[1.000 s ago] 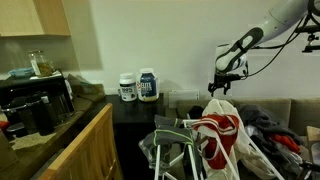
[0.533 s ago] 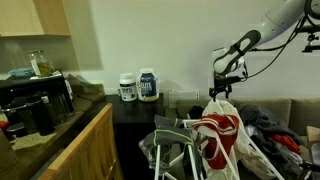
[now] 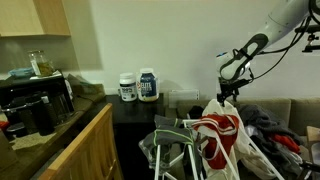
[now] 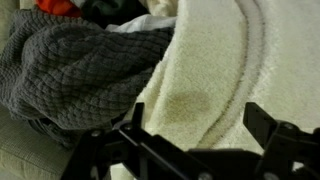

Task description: Cover the Ironing board stand with a towel

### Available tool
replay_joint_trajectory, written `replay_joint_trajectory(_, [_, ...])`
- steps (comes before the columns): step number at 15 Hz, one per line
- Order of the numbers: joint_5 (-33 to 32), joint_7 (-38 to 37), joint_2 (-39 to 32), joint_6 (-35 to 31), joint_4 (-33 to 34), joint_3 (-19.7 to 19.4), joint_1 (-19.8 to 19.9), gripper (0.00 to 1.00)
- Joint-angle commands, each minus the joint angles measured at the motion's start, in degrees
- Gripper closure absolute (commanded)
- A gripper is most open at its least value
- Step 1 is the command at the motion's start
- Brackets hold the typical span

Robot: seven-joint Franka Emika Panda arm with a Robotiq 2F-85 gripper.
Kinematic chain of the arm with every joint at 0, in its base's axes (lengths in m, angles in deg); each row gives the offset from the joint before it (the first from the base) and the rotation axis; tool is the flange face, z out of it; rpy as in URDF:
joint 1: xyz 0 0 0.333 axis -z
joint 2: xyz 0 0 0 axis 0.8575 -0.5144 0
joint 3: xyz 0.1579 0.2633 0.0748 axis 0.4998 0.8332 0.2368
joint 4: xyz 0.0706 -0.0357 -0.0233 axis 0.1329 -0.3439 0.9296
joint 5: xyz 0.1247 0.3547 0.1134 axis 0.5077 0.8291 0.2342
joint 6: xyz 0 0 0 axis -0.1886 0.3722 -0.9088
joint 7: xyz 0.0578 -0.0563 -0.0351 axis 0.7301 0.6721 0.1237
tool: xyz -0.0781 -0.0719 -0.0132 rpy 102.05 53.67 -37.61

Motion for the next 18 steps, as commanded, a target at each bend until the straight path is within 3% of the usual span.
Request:
replay_joint_trajectory(1, [-4.6, 1.6, 1.3, -5.8, -5.8, -2.1, -0.3, 0.00])
replay_joint_trajectory(10, [-4.2, 2.8, 1.4, -15.7, -10.9, -1.8, -0.8, 0.00])
replay_joint_trajectory(18, [-3.8, 3.4, -2.9, -18.5, -7.8, -4.2, 1.1, 0.00])
